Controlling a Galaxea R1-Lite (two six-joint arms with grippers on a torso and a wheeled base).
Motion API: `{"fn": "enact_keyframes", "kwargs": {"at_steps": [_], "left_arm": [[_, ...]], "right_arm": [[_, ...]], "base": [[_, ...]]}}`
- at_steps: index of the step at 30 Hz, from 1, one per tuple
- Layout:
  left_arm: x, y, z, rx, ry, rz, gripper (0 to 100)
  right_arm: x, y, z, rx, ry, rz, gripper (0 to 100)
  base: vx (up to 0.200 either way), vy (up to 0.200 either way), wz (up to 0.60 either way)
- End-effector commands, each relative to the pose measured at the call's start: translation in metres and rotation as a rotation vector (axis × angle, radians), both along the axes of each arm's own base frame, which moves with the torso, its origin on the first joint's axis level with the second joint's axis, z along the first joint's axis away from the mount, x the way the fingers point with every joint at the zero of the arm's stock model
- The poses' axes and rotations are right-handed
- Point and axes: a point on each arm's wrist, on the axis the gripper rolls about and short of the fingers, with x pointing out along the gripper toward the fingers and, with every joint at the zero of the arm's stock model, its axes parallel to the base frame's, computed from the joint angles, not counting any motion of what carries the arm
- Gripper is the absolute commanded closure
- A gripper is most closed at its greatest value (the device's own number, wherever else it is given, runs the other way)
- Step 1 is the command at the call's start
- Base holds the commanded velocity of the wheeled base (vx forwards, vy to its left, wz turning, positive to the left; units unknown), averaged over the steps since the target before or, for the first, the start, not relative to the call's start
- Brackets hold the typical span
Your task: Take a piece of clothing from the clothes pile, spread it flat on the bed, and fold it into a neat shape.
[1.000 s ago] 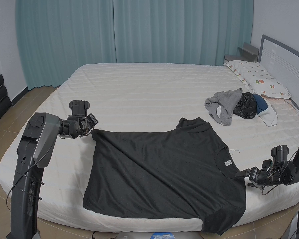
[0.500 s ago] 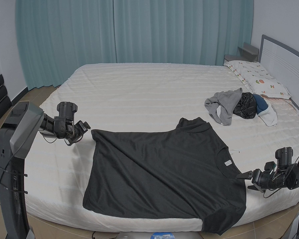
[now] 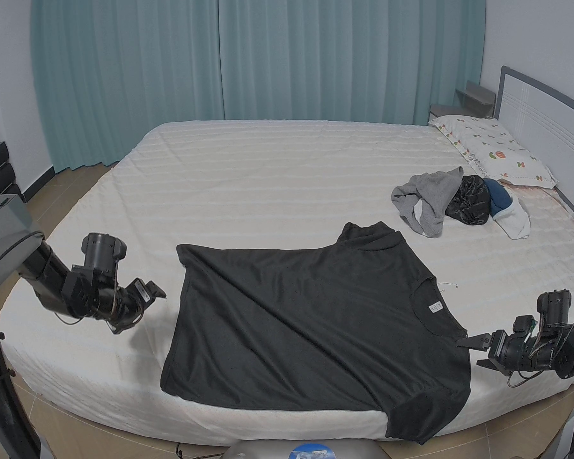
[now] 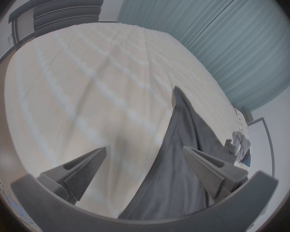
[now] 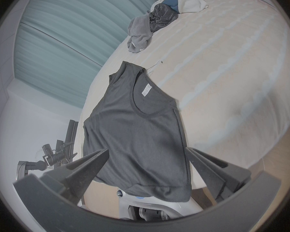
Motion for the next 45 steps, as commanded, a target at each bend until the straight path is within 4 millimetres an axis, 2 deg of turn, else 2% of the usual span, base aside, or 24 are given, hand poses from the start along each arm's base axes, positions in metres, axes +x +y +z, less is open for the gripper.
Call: {"fn": "enact_keyframes", "kwargs": {"at_steps": [1, 2, 3, 8, 14, 19, 24, 25, 27, 36, 38, 45], "left_arm": [[-0.090, -0.021, 0.001, -0.033, 0.030, -0.086, 0], [-0.102, -0.027, -0.007, -0.032, 0.051, -0.111, 0], [-0.106, -0.028, -0.010, -0.036, 0.049, -0.115, 0], [-0.111, -0.042, -0.029, -0.026, 0.045, -0.134, 0], [-0.107, -0.054, -0.047, 0.018, 0.050, -0.090, 0], [-0.101, -0.057, -0.050, 0.011, 0.023, -0.089, 0], [-0.085, -0.058, -0.054, -0.020, -0.030, -0.064, 0], [-0.084, -0.059, -0.057, -0.015, -0.024, -0.066, 100], [-0.085, -0.060, -0.062, -0.005, -0.012, -0.070, 100], [-0.094, -0.053, -0.063, 0.016, 0.008, -0.045, 100], [-0.105, -0.050, -0.055, 0.041, 0.005, -0.027, 100], [-0.120, -0.045, -0.047, 0.053, 0.007, -0.030, 100]], "right_arm": [[-0.014, 0.003, 0.001, 0.011, -0.016, 0.006, 0], [-0.015, 0.004, 0.001, 0.012, -0.013, 0.009, 0], [-0.015, 0.004, 0.001, 0.012, -0.013, 0.009, 0], [-0.016, 0.004, 0.000, 0.016, -0.006, 0.013, 0], [-0.017, 0.006, 0.000, 0.018, -0.004, 0.024, 0], [-0.017, 0.006, 0.000, 0.017, -0.007, 0.023, 0], [-0.016, 0.007, 0.000, 0.015, -0.009, 0.025, 0], [-0.017, 0.006, 0.000, 0.015, -0.009, 0.024, 0], [-0.016, 0.006, 0.000, 0.016, -0.009, 0.023, 0], [-0.017, 0.006, 0.000, 0.013, -0.008, 0.024, 0], [-0.016, 0.006, 0.000, 0.012, -0.010, 0.023, 0], [-0.016, 0.006, 0.000, 0.013, -0.010, 0.022, 0]], "base": [[-0.200, 0.000, 0.00], [-0.200, 0.000, 0.00], [0.000, 0.000, 0.00], [0.000, 0.000, 0.00], [0.000, 0.000, 0.00], [0.000, 0.000, 0.00], [0.000, 0.000, 0.00], [0.000, 0.000, 0.00], [0.000, 0.000, 0.00], [0.000, 0.000, 0.00], [0.000, 0.000, 0.00], [0.000, 0.000, 0.00]]}}
